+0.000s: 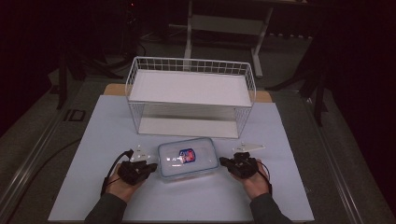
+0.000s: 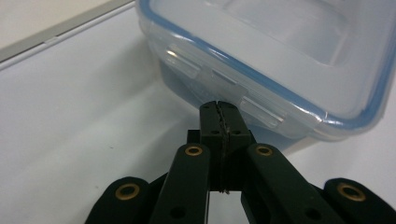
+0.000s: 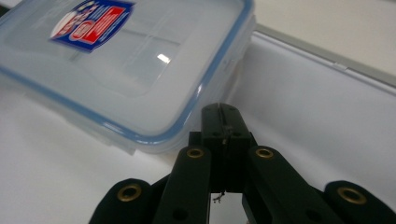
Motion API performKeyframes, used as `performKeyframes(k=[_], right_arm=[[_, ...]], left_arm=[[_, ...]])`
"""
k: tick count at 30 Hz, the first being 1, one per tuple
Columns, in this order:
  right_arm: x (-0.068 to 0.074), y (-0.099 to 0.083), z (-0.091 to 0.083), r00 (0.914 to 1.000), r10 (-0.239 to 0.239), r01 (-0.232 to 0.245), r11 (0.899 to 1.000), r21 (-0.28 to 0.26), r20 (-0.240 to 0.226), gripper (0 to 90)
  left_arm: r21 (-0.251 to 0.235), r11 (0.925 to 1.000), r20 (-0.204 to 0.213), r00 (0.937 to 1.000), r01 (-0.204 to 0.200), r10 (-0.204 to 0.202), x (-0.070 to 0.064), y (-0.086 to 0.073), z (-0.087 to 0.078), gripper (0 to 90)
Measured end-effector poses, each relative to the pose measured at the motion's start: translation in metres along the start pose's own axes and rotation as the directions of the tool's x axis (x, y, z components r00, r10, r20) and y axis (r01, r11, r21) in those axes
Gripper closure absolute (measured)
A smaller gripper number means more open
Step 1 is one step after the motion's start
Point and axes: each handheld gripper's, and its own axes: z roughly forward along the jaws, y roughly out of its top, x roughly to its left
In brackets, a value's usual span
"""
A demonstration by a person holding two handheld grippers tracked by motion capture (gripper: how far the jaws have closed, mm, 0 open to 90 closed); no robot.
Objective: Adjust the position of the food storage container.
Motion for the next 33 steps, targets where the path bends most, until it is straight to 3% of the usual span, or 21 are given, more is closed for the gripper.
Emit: performKeyframes(k=[5, 22, 24, 25, 28, 29, 31, 32, 33], right_arm=[[0.007, -0.009, -0.006, 0.9993, 0.0, -0.001, 1.0, -0.008, -0.037, 90.0], [0.012, -0.013, -0.008, 0.9987, -0.01, 0.009, 1.0, -0.017, -0.049, 89.8], [0.012, -0.013, -0.008, 0.9989, -0.016, 0.015, 1.0, -0.02, -0.044, 87.2], [0.012, -0.013, -0.009, 0.9993, -0.022, 0.021, 1.0, -0.021, -0.031, 81.7], [0.01, -0.012, -0.012, 0.999, -0.015, 0.014, 0.999, -0.037, -0.043, 76.6], [0.01, -0.01, -0.015, 0.9989, -0.023, 0.021, 0.999, -0.049, -0.04, 69.6], [0.011, -0.009, -0.016, 0.999, -0.026, 0.024, 0.998, -0.056, -0.037, 69.6], [0.011, -0.009, -0.016, 0.999, -0.026, 0.024, 0.998, -0.056, -0.037, 66.9], [0.013, -0.004, -0.018, 0.9987, -0.035, 0.033, 0.997, -0.072, -0.035, 58.4]], left_arm=[[-0.006, 0.9996, -0.017, 0.9994, 0.029, -0.029, 0.008, 0.004, 0.006, 90.0], [-0.033, 0.998, -0.025, 0.9982, 0.054, -0.055, 0.014, 0.003, 0.009, 89.8], [-0.039, 0.9975, -0.022, 0.998, 0.059, -0.06, 0.014, 0.002, 0.009, 89.7], [-0.04, 0.9971, -0.013, 0.9978, 0.065, -0.066, 0.014, 0.002, 0.009, 89.6], [-0.056, 0.9952, 0.001, 0.9968, 0.08, -0.08, 0.016, -0.002, 0.006, 86.4], [-0.066, 0.9944, -0.006, 0.9965, 0.083, -0.084, 0.018, -0.004, 0.002, 84.5], [-0.066, 0.9944, -0.006, 0.9965, 0.083, -0.084, 0.018, -0.004, 0.002, 82.1], [-0.098, 0.9884, -0.007, 0.993, 0.117, -0.118, 0.023, -0.005, -0.004, 82.1], [-0.107, 0.9858, -0.009, 0.9913, 0.13, -0.131, 0.024, -0.006, -0.006, 77.5]])
